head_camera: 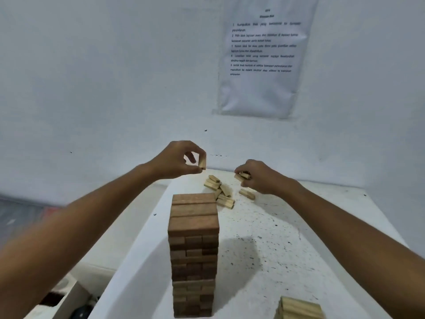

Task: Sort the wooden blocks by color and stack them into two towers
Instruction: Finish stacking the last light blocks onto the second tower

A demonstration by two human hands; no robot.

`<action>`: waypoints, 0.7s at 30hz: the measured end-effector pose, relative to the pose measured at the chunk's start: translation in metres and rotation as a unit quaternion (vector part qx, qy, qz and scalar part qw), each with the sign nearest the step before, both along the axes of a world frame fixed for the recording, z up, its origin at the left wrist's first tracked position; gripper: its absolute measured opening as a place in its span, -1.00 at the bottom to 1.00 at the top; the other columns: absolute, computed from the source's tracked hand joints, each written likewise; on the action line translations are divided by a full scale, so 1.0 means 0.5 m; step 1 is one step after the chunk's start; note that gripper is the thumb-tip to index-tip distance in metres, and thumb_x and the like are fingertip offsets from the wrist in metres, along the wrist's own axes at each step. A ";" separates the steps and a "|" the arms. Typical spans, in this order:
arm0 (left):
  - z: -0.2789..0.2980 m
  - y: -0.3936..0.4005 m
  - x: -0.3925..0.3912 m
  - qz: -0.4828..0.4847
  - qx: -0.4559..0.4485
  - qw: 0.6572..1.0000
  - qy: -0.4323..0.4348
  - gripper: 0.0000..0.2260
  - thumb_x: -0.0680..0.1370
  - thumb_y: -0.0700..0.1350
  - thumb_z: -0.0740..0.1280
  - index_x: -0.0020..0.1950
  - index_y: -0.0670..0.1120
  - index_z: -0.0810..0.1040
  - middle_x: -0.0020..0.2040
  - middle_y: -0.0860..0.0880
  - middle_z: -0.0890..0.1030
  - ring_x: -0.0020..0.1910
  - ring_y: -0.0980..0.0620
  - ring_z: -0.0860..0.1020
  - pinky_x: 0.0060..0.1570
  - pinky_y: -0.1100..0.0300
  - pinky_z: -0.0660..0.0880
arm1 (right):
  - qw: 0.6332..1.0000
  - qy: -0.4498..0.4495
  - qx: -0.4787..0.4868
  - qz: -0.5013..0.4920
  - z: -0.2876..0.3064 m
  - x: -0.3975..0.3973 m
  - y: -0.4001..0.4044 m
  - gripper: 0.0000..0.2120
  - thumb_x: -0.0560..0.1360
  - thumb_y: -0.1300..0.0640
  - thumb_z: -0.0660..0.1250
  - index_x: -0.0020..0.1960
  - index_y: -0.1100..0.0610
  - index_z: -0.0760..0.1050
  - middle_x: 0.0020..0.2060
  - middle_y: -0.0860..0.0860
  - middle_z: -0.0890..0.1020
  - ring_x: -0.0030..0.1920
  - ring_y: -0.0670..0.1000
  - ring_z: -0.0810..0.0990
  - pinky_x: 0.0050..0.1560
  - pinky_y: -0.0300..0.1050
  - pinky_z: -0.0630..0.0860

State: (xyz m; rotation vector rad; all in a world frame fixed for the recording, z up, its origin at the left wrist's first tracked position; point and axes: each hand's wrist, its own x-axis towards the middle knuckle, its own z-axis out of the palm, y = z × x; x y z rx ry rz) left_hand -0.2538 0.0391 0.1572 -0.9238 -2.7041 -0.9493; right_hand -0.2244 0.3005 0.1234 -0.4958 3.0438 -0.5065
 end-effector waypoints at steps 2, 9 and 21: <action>0.059 -0.001 0.040 0.002 0.006 1.000 0.025 -0.68 0.37 -0.20 0.55 0.09 -0.08 0.62 0.06 0.05 0.62 -0.12 0.21 0.61 -0.15 0.33 0.52 | 1.000 0.012 -0.005 0.001 0.040 0.043 0.000 -0.82 0.52 0.23 0.39 0.03 -0.02 0.56 -0.11 -0.07 0.39 -0.04 0.01 0.39 -0.02 -0.15 0.29; 0.228 0.034 0.214 -0.044 0.008 0.994 0.103 -0.65 0.38 -0.16 0.55 0.14 -0.14 0.63 0.05 0.03 0.63 -0.12 0.15 0.65 -0.12 0.30 0.58 | 0.997 0.064 -0.008 -0.034 0.115 0.199 0.026 -0.70 0.59 0.25 0.27 0.31 0.17 0.48 0.03 0.02 0.42 -0.02 0.00 0.41 -0.02 -0.20 0.29; 0.184 0.239 0.443 -0.162 0.005 0.982 0.092 -0.62 0.41 -0.10 0.54 0.19 -0.12 0.59 0.07 0.02 0.61 -0.07 0.07 0.61 -0.18 0.38 0.51 | 0.983 0.056 -0.107 -0.138 0.109 0.440 0.130 -0.86 0.54 0.26 0.34 0.03 0.04 0.52 -0.06 -0.03 0.49 -0.10 0.01 0.46 -0.26 -0.28 0.29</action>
